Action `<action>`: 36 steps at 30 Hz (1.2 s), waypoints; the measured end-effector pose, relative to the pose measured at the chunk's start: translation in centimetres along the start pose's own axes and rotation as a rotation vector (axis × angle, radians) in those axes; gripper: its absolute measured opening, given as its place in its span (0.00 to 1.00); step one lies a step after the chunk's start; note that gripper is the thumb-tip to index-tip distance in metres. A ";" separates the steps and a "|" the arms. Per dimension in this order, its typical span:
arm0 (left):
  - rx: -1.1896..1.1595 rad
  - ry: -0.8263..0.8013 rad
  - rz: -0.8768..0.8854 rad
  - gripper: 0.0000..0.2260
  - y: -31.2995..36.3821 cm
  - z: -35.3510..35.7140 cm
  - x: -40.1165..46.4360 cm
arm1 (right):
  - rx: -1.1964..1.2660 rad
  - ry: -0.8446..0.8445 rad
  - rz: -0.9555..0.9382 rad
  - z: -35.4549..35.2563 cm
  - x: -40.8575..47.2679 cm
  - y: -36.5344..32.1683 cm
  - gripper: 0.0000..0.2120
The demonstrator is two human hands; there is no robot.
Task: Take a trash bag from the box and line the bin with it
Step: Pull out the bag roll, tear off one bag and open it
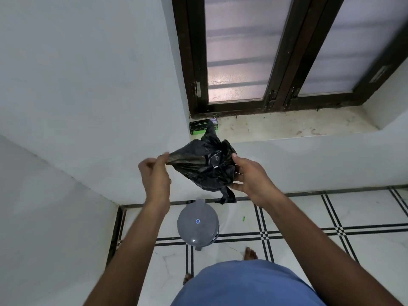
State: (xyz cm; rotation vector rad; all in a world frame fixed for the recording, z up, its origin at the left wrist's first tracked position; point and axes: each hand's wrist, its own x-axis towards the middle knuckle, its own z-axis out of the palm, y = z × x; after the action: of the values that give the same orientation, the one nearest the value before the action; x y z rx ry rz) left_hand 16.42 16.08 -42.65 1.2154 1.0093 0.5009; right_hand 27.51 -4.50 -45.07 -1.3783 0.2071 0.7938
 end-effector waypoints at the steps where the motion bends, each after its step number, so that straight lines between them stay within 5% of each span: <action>1: 0.106 -0.044 0.176 0.08 -0.1 0.3 -0.6 | -0.021 -0.021 -0.023 0.1 0.0 -0.1 0.15; 4: 0.386 -0.500 0.363 0.02 0.0 1.4 -2.0 | -0.054 -0.055 -0.068 0.8 0.0 -0.1 0.11; 7: 0.654 -0.682 0.323 0.09 -1.1 2.5 -1.9 | -0.057 -0.076 -0.070 1.3 0.1 -0.1 0.09; 18: 0.599 -0.690 0.240 0.08 -1.6 2.0 -1.2 | -0.061 -0.091 -0.086 0.7 0.2 0.6 0.21; 21: 0.533 -0.664 0.251 0.07 -1.4 2.1 -1.3 | -0.153 -0.129 -0.185 0.8 0.0 1.0 0.15; 36: 0.463 -0.710 0.456 0.09 -1.4 1.6 -2.3 | -0.187 0.201 -0.371 0.9 1.6 0.9 0.18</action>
State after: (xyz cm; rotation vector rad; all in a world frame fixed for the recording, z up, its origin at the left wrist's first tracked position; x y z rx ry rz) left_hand 16.38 12.94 -43.07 1.8767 0.2292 0.1427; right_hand 27.84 -3.08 -46.52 -1.6146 0.0291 0.3722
